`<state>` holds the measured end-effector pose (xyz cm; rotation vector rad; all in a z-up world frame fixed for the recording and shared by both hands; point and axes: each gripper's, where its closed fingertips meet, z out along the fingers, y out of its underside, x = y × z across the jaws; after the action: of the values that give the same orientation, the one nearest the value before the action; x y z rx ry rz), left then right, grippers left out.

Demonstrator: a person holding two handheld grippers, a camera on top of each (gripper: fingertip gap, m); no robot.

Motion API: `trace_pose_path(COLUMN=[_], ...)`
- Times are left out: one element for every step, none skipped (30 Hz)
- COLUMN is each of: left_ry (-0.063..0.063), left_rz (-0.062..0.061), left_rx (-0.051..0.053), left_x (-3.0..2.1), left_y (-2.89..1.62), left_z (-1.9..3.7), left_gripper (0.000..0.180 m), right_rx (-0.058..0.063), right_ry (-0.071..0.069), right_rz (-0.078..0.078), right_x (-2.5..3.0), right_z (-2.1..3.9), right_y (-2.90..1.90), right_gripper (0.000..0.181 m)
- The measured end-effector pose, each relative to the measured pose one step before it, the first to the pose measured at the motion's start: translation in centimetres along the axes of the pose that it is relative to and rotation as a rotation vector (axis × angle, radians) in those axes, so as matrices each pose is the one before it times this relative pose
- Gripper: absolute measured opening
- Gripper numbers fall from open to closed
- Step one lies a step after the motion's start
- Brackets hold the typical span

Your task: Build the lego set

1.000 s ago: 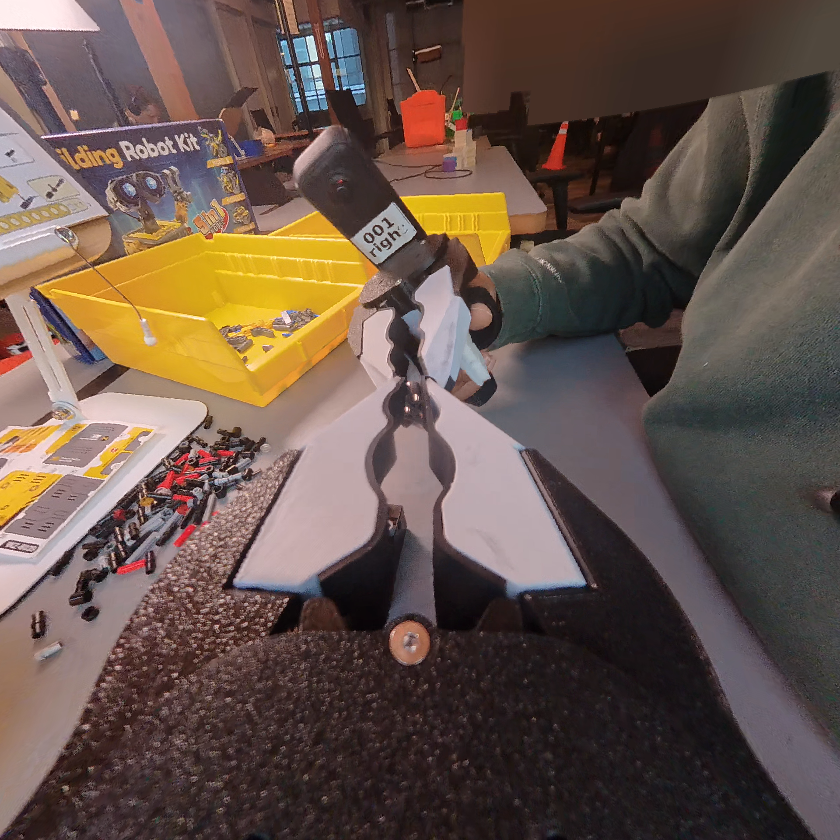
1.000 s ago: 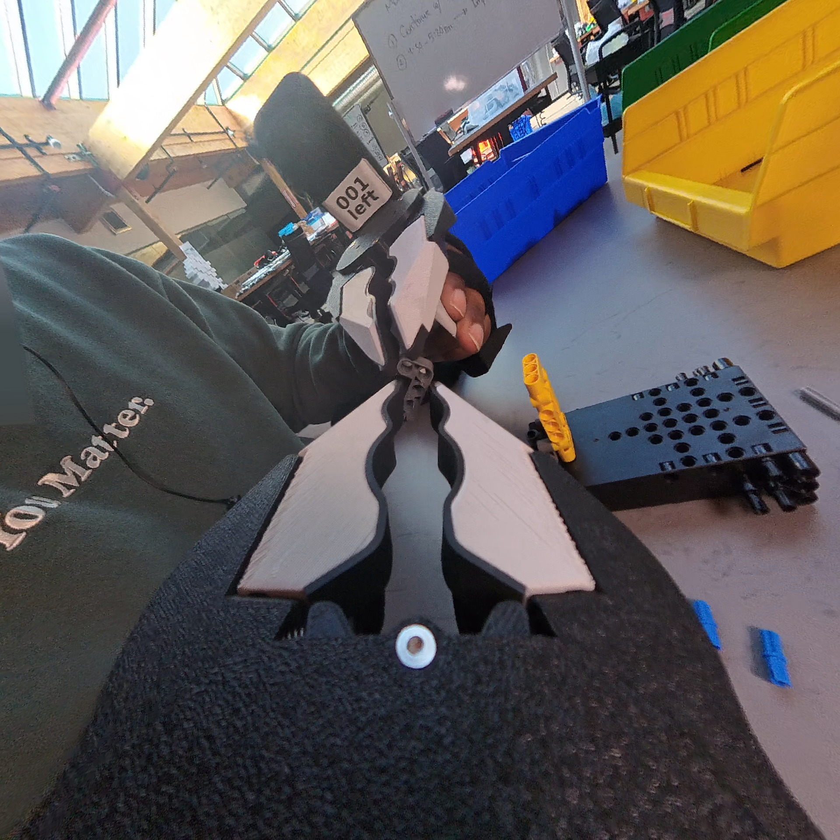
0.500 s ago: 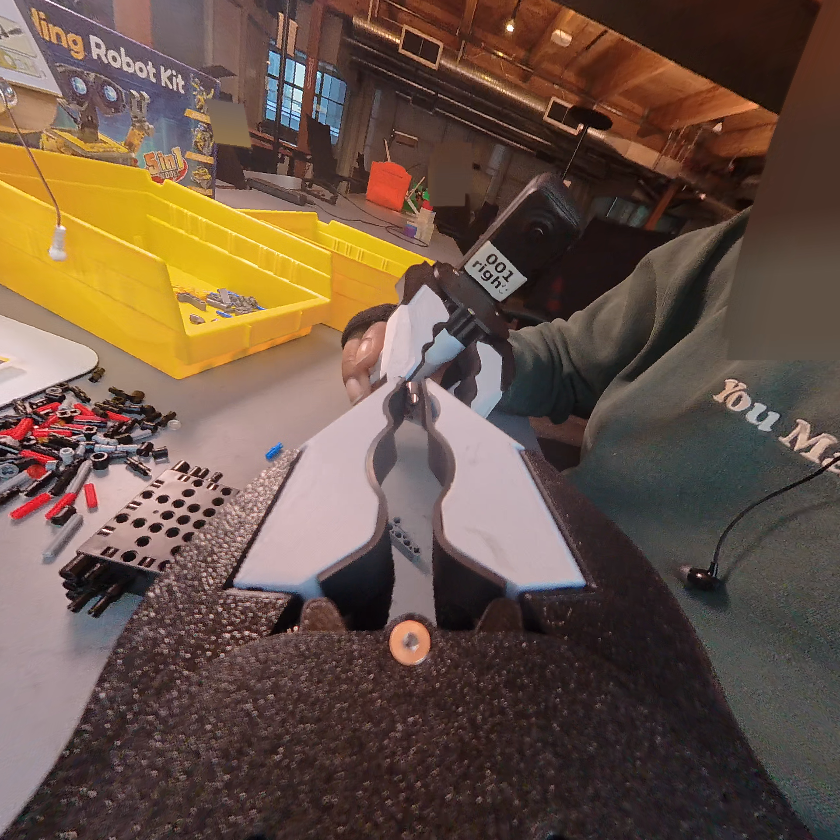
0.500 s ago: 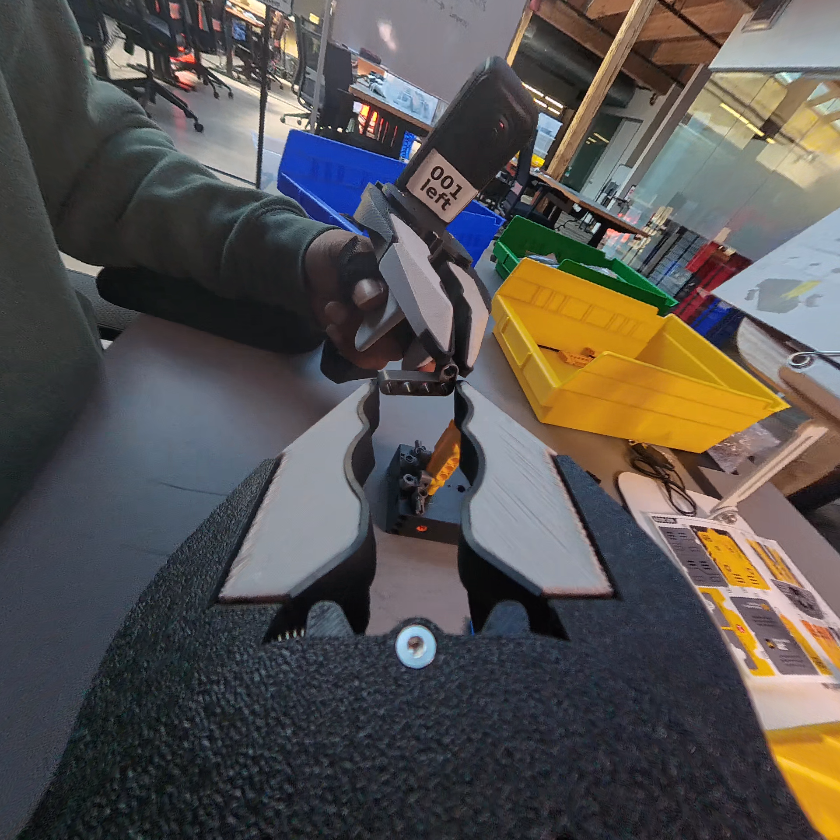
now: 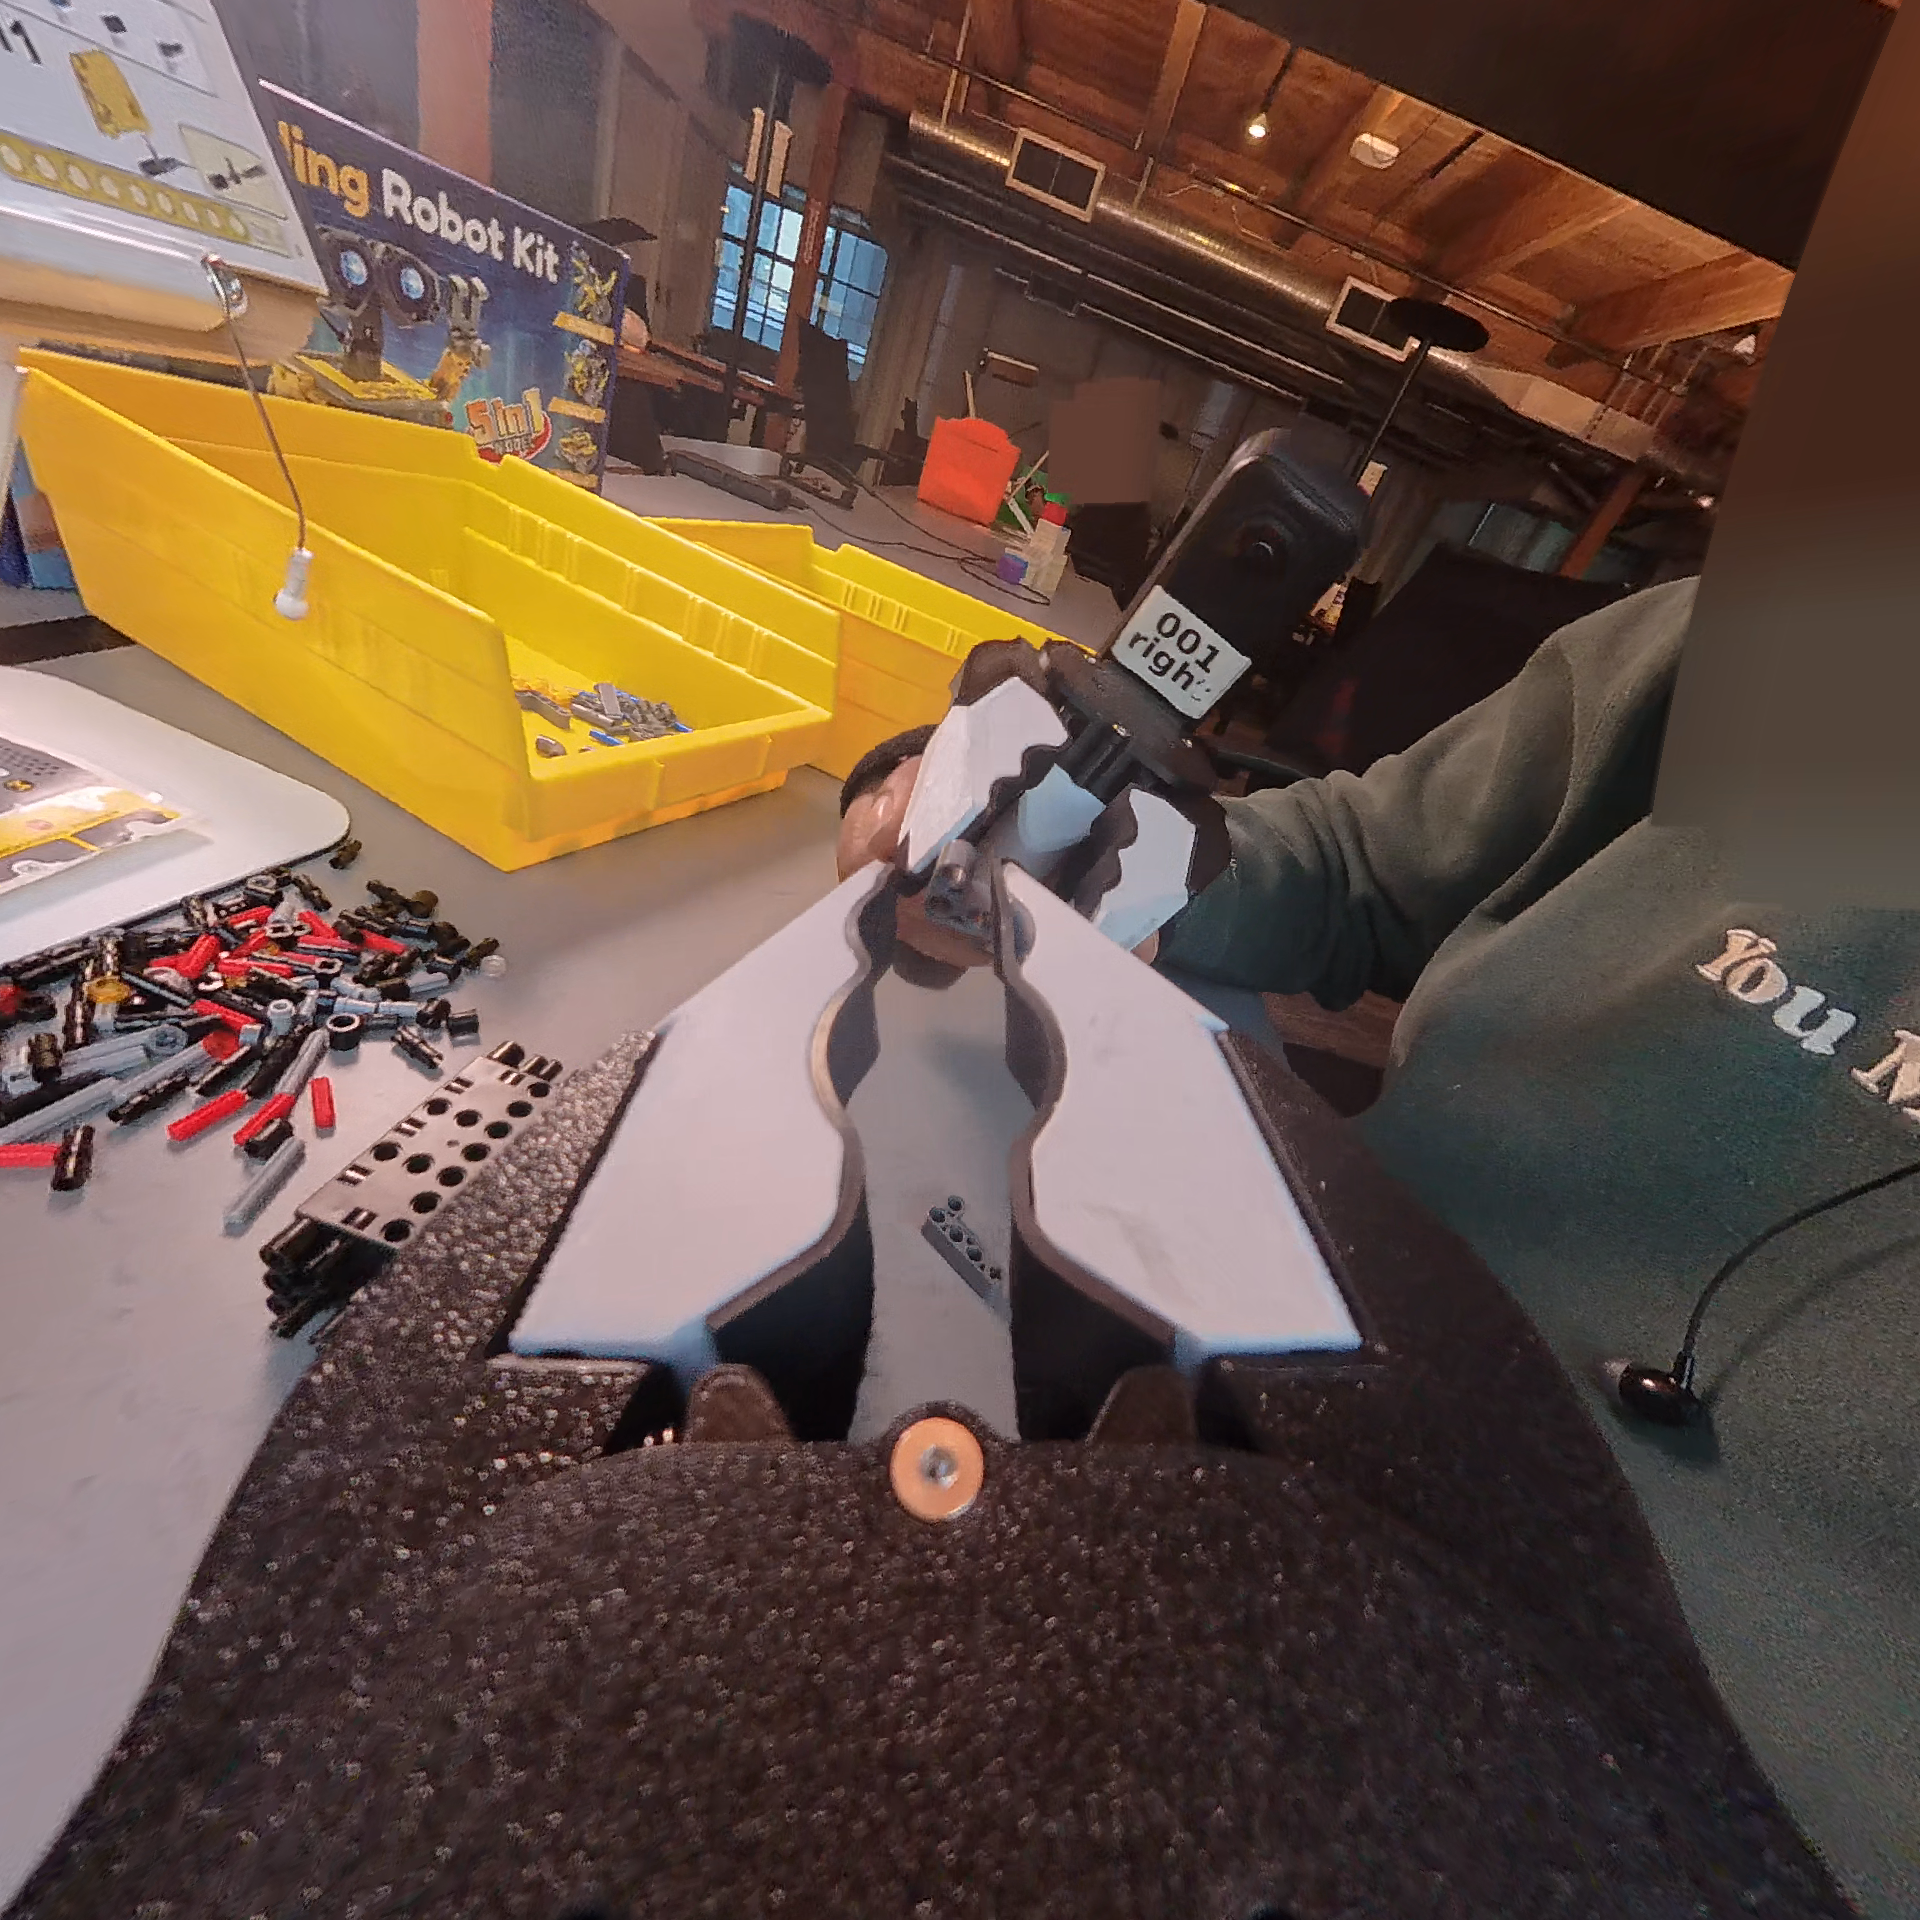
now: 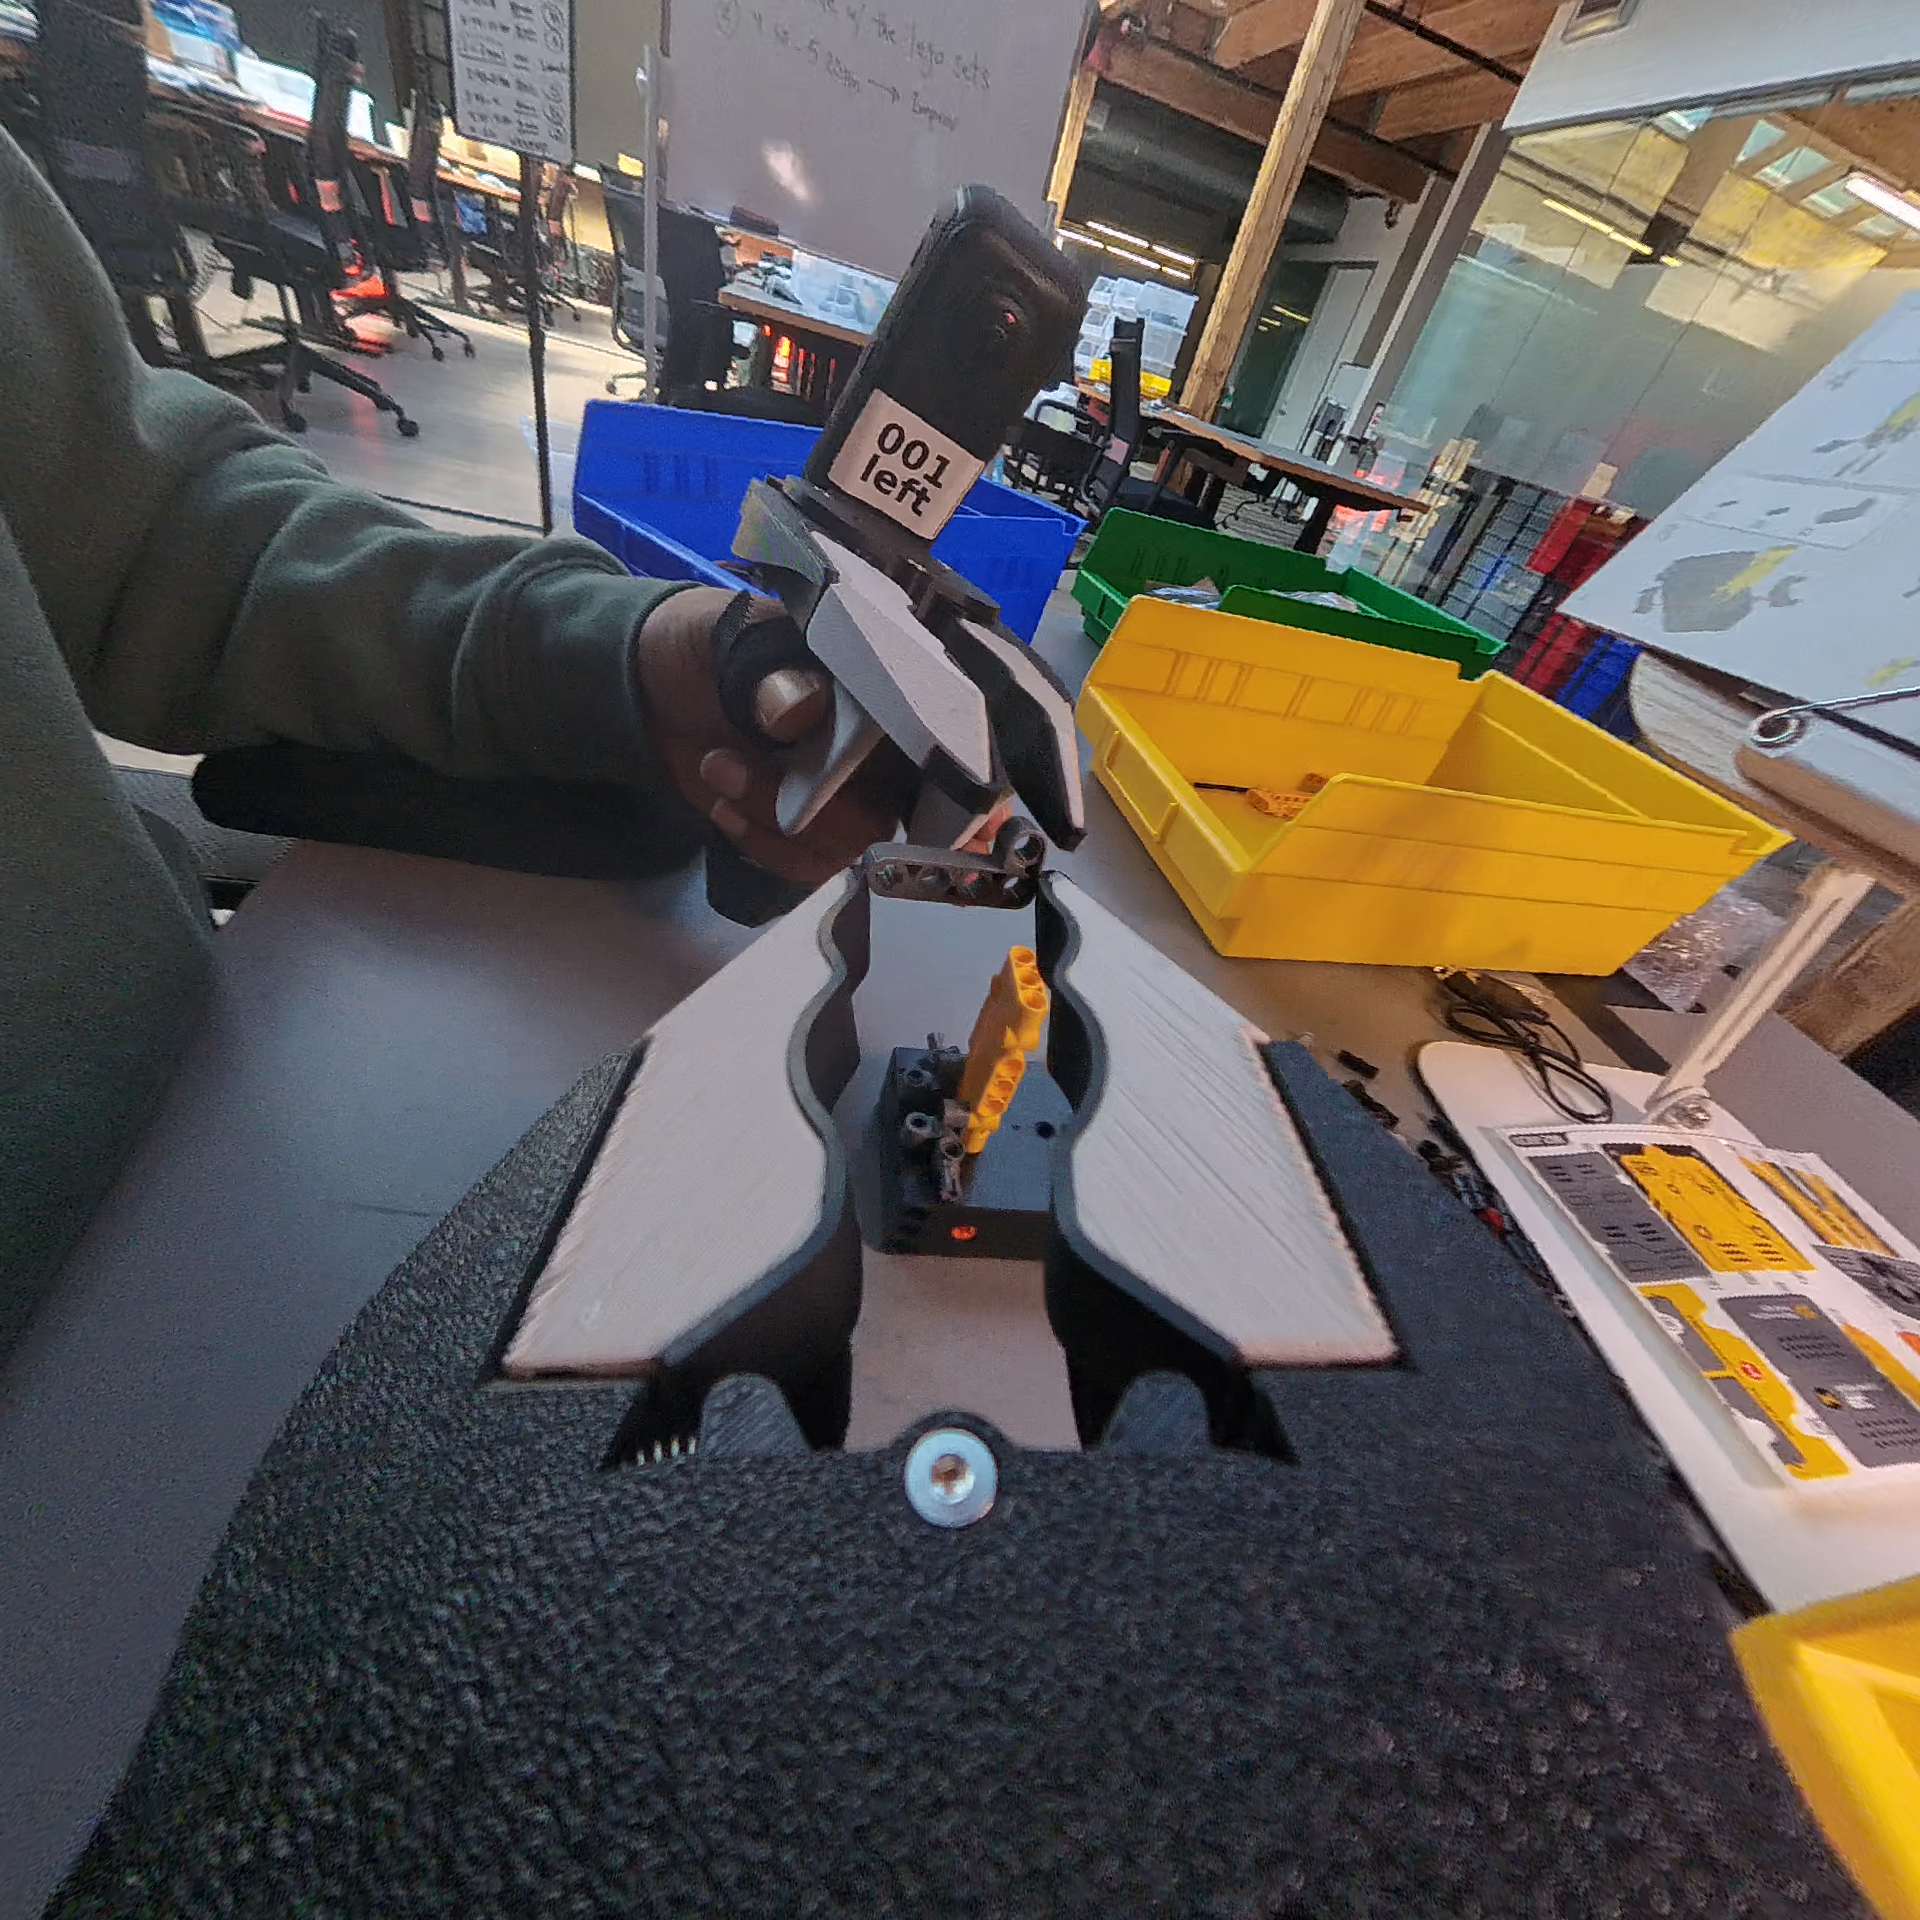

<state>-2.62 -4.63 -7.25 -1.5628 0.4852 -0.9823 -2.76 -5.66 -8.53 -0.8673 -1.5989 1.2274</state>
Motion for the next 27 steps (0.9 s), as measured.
trace_pose_path(left_ry=[-0.0046,0.0043,0.0127,0.0173,0.023,0.0272,0.0259,0.0268,0.028,0.0218,0.0167,0.0157,0.0123,0.0091,0.0085,0.0052,0.0028,0.0043,0.0065,0.006,0.0028,0.0006,0.0017,0.0031,0.0024,0.0018,0.0026], left_rz=[-0.026,-0.0338,-0.0409,-0.0491,-0.0569,-0.0573,-0.0492,-0.0389,-0.031,-0.0271,-0.0265,-0.0258,-0.0213,-0.0155,-0.0131,-0.0118,-0.0081,-0.0048,-0.0031,-0.0015,0.0001,-0.0007,-0.0034,-0.0056,-0.0056,-0.0044,-0.0039], left_rx=[-0.0102,-0.0153,-0.0156,-0.0115,-0.0007,0.0061,0.0082,0.008,0.0051,0.0043,0.0051,0.0043,0.0032,0.0015,-0.0017,-0.0019,-0.0025,-0.0052,-0.005,-0.0044,-0.0062,-0.0065,-0.0042,-0.0013,0.0002,0.0001,-0.0003], left_x=[-0.156,-0.025,0.076,0.112,0.121,0.12,0.111,0.159,0.236,0.175,0.075,0.039,0.0,-0.024,-0.021,-0.053,-0.073,0.001,0.077,0.101,0.047,0.011,0.003,0.017,0.005,-0.013,0.0], left_y=[0.089,0.195,0.274,0.265,0.138,0.036,0.011,-0.015,0.004,0.005,-0.024,-0.011,0.008,0.034,0.067,0.052,0.063,0.092,0.085,0.081,0.113,0.115,0.103,0.059,0.03,0.014,0.023], left_z=[-0.077,0.009,0.085,0.152,0.126,0.08,0.038,0.017,0.019,0.042,0.02,-0.002,-0.031,-0.031,-0.025,-0.014,0.004,0.04,0.076,0.081,0.087,0.066,0.047,0.028,0.021,0.016,0.0], left_gripper=[0.02,0.022,0.023,0.024,0.024,0.024,0.022,0.017,0.012,0.011,0.011,0.01,0.01,0.009,0.009,0.008,0.007,0.007,0.007,0.007,0.007,0.007,0.007,0.007,0.007,0.007,0.007], right_rx=[-0.0071,-0.0072,-0.0063,-0.0039,-0.0022,-0.0003,-0.0004,-0.0009,-0.004,-0.0025,0.0025,0.0002,-0.0017,-0.0038,-0.0013,-0.0008,0.0086,0.0104,0.0035,-0.0052,-0.0088,-0.0042,0.0002,0.0009,-0.0008,-0.0044,-0.0041], right_ry=[0.027,0.025,0.0232,0.0222,0.0169,0.0148,0.0115,0.0097,0.0055,0.0059,0.0048,0.0016,-0.0008,-0.0015,-0.0077,-0.0151,-0.0207,-0.0224,-0.0163,-0.0092,-0.0057,-0.0062,-0.0044,-0.003,-0.0007,0.0003,0.0009], right_rz=[-0.0393,-0.0468,-0.0491,-0.0454,-0.0389,-0.0325,-0.0239,-0.0188,-0.0154,-0.0138,-0.0107,-0.0065,-0.0062,-0.0062,0.0015,0.0186,0.03,0.0281,0.0149,-0.0028,-0.0122,-0.0105,-0.0029,-0.0023,-0.0087,-0.0125,-0.0119], right_x=[0.277,0.183,0.09,0.048,-0.015,-0.003,-0.007,0.036,0.023,0.028,0.02,-0.006,-0.034,-0.044,-0.093,-0.105,-0.12,-0.158,-0.106,-0.085,-0.087,-0.113,-0.065,-0.021,0.002,-0.007,-0.012], right_z=[-0.052,-0.033,0.019,0.044,0.051,0.058,0.039,0.021,0.014,0.0,-0.021,-0.004,0.01,0.026,0.006,-0.01,-0.05,-0.081,-0.054,-0.033,-0.007,-0.023,-0.033,-0.047,-0.032,-0.011,0.004], right_y=[-0.009,-0.022,-0.042,-0.074,-0.084,-0.087,-0.074,-0.048,0.021,0.03,-0.066,-0.04,0.002,0.04,0.022,0.026,-0.119,-0.169,-0.062,0.074,0.145,0.069,-0.001,-0.026,-0.004,0.033,0.031], right_gripper=[0.029,0.03,0.03,0.03,0.03,0.03,0.03,0.03,0.03,0.03,0.03,0.03,0.03,0.031,0.031,0.031,0.032,0.035,0.037,0.036,0.034,0.034,0.033,0.032,0.031,0.031,0.031])
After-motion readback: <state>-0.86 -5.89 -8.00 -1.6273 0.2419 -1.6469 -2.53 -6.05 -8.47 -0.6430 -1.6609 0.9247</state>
